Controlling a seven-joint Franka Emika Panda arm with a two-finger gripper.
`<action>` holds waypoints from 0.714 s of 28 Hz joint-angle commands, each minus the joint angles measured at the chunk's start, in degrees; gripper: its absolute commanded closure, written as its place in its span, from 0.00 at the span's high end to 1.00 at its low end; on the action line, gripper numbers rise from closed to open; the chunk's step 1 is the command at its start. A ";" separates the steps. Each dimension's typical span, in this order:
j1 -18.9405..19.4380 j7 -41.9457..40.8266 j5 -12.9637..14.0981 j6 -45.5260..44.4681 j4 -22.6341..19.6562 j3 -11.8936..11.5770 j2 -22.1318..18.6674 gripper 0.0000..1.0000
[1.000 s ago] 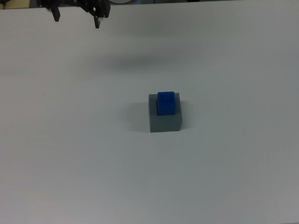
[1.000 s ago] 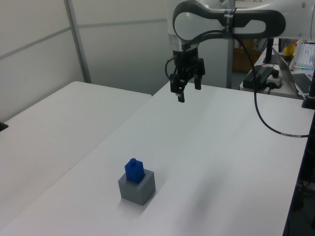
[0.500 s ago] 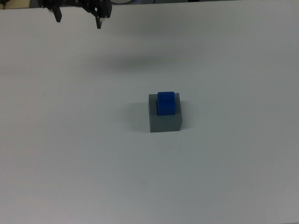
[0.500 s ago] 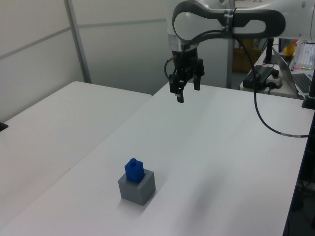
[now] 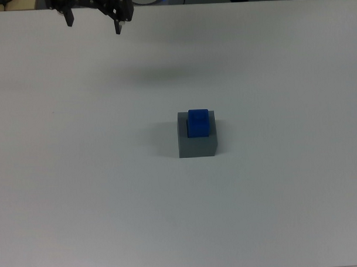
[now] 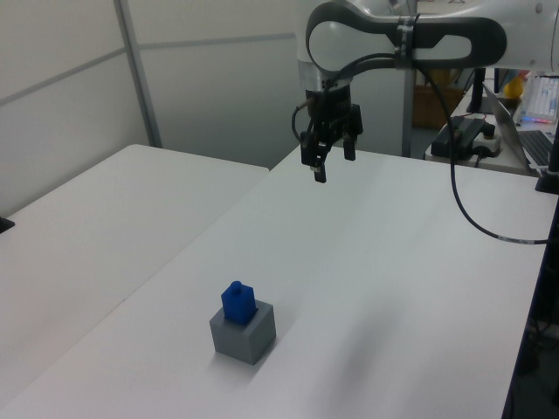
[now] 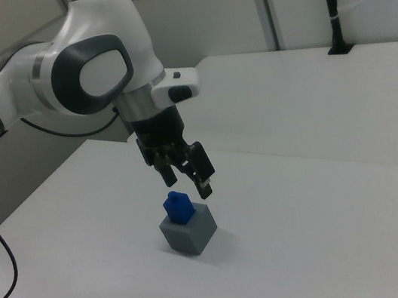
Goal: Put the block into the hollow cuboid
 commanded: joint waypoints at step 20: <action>-0.14 -0.72 1.31 1.06 -1.29 0.14 -0.48 1.00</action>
